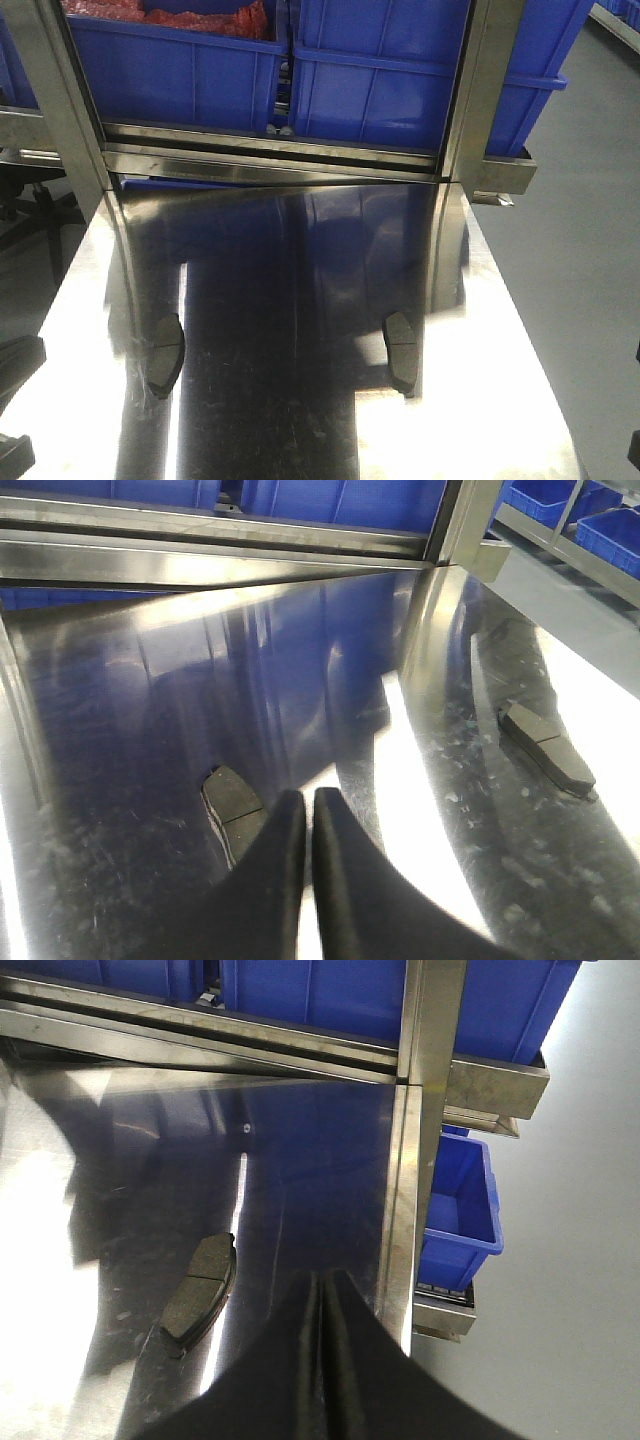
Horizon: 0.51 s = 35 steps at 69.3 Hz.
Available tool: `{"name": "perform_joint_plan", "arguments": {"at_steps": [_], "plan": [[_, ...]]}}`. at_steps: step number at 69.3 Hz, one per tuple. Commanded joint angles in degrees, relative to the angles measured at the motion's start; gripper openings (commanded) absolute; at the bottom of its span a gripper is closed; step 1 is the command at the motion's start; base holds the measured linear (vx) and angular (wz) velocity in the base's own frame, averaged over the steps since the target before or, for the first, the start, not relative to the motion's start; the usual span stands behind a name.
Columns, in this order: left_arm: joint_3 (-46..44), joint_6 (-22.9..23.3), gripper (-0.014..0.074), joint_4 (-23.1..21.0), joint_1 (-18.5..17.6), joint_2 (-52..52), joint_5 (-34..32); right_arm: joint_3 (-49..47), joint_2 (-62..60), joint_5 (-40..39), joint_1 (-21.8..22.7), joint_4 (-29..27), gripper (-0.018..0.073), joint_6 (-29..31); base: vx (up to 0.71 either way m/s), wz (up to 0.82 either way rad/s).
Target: Move and align brake pads A on conveyor
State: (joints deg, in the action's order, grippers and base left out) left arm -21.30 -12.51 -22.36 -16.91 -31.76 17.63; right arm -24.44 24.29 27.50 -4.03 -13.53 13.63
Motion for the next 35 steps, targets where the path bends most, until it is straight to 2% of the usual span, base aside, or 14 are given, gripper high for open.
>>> {"name": "perform_joint_plan", "arguments": {"at_steps": [1, 23, 30, 35], "plan": [[-1.5, 0.0, -0.0006, -0.5, -0.4, 0.1, -3.4, -1.6, 0.4, -3.8, 0.2, -0.3, -0.0010, 0.6, 0.00, 0.00], [-1.5, 0.0, 0.0012, -0.5, -0.4, 0.1, -3.6, -1.6, 0.4, -3.8, 0.2, -0.3, -0.0010, 0.6, 0.00, 0.00], [-1.5, 0.0, 0.0108, -0.6, -0.4, 0.1, -3.8, -1.6, 0.4, -3.8, 0.2, -0.3, -0.0010, 0.6, 0.00, 0.00], [-1.5, 0.0, 0.0241, -0.6, -0.4, 0.1, -3.8, -1.6, 0.4, -3.8, 0.2, -0.3, -0.0010, 0.6, 0.00, 0.00]]}}
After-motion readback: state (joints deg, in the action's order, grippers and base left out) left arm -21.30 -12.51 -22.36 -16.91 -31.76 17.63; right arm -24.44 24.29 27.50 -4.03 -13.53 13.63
